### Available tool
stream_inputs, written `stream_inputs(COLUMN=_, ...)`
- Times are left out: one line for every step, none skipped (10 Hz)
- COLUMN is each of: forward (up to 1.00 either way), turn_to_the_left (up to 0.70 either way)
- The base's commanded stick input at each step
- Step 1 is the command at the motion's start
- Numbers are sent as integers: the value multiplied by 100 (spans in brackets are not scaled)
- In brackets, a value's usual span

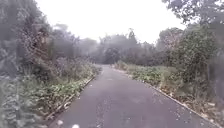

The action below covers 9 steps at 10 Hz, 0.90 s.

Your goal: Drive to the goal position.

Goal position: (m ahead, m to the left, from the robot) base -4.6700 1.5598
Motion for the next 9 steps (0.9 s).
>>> stream_inputs(forward=60, turn_to_the_left=-10)
stream_inputs(forward=60, turn_to_the_left=-10)
stream_inputs(forward=60, turn_to_the_left=-10)
stream_inputs(forward=60, turn_to_the_left=-10)
stream_inputs(forward=60, turn_to_the_left=-10)
stream_inputs(forward=60, turn_to_the_left=-10)
stream_inputs(forward=60, turn_to_the_left=-10)
stream_inputs(forward=60, turn_to_the_left=-10)
stream_inputs(forward=60, turn_to_the_left=0)
